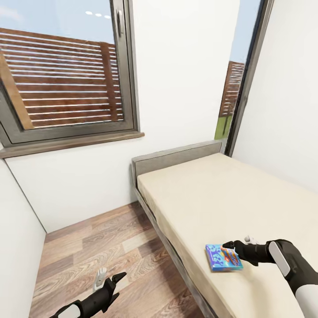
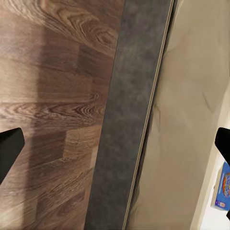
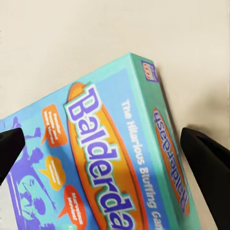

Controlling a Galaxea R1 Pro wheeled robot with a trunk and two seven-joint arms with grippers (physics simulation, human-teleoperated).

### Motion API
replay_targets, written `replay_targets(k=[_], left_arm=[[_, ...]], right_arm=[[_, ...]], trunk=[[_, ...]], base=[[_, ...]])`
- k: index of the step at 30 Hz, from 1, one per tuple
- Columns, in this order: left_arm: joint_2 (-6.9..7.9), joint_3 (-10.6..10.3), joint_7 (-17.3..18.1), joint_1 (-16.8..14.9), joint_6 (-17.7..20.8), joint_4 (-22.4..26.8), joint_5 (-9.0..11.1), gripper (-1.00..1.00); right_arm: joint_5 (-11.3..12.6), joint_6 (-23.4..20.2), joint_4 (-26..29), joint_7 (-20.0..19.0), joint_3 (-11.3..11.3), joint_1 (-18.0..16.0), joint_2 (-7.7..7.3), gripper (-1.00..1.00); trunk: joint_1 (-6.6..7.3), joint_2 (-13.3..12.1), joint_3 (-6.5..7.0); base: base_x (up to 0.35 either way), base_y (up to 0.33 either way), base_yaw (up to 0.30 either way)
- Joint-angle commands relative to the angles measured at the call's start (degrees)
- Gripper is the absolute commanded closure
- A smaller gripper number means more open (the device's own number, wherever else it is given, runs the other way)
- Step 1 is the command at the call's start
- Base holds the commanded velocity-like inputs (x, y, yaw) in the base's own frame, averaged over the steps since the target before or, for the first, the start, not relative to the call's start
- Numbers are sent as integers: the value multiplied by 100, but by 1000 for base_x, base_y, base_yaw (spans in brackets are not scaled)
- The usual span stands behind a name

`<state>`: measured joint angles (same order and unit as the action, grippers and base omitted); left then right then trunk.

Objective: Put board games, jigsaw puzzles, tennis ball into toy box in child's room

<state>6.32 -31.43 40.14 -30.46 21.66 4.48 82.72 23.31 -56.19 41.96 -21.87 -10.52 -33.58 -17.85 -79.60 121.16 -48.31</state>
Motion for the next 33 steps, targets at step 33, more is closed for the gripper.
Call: replay_targets(k=[33], left_arm=[[0,-39,11,-3,49,0,60,-100]], right_arm=[[-139,-24,-3,-45,-12,0,9,-100]], trunk=[[1,2,-7]], base=[[-60,-52,20]])
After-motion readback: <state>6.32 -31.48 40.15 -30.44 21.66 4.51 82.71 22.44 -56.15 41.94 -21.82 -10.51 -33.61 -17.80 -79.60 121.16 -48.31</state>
